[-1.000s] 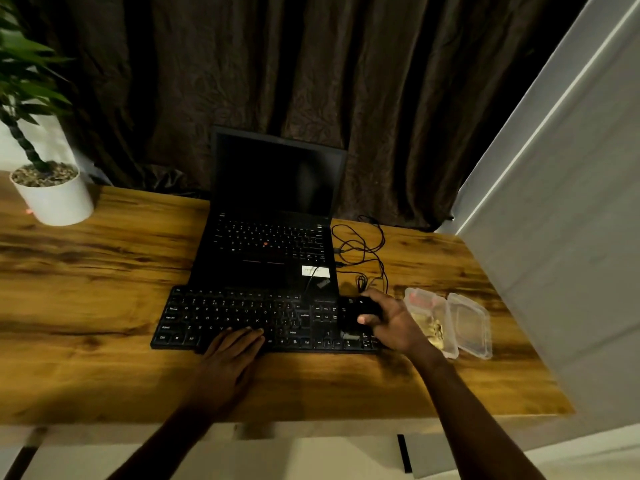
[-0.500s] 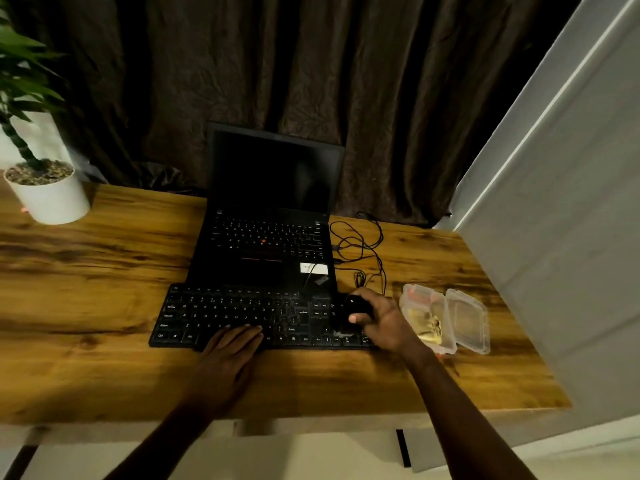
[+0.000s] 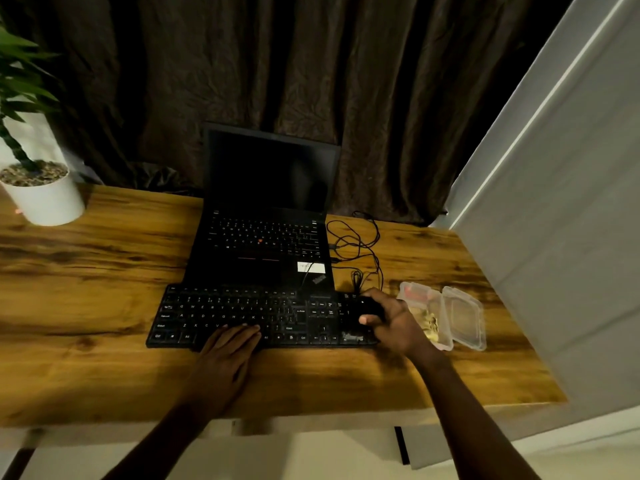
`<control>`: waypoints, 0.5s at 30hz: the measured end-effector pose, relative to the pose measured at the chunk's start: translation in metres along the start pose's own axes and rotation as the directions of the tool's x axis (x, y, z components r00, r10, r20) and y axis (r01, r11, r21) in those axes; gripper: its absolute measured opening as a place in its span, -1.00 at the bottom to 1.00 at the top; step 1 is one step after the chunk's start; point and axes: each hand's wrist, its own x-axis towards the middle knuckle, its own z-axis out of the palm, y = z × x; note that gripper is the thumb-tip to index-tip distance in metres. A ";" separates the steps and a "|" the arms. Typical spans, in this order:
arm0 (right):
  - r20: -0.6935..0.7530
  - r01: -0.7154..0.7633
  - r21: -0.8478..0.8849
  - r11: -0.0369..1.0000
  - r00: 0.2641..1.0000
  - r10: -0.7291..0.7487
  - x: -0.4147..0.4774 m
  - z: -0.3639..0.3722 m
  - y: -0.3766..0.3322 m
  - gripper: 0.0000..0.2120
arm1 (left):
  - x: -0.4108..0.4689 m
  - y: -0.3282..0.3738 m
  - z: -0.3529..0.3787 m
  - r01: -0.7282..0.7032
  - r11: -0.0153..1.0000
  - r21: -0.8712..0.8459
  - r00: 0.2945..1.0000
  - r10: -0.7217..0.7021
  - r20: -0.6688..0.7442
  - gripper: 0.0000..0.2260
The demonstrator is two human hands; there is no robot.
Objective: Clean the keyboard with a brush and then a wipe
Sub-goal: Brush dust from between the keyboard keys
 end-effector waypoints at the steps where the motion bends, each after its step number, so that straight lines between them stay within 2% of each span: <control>1: -0.014 -0.004 -0.008 1.000 1.000 0.004 -0.003 -0.006 0.002 -0.64 | 0.000 0.000 0.000 -0.002 1.000 0.000 1.000 0.002 -0.011 -0.60; 6: -0.078 -0.018 -0.125 0.992 0.997 0.008 -0.014 -0.027 0.027 -0.45 | -0.001 0.000 0.002 -0.005 1.000 0.012 1.000 0.005 -0.019 -0.59; 12: -0.012 -0.032 -0.065 0.997 0.999 0.031 -0.005 0.001 0.008 -0.53 | -0.002 -0.001 0.004 0.014 1.000 0.011 1.000 -0.014 0.000 -0.59; 15: -0.010 -0.001 0.032 0.999 1.000 0.001 0.000 0.009 -0.004 -0.62 | -0.001 0.000 0.001 0.010 1.000 0.003 1.000 -0.010 0.016 -0.45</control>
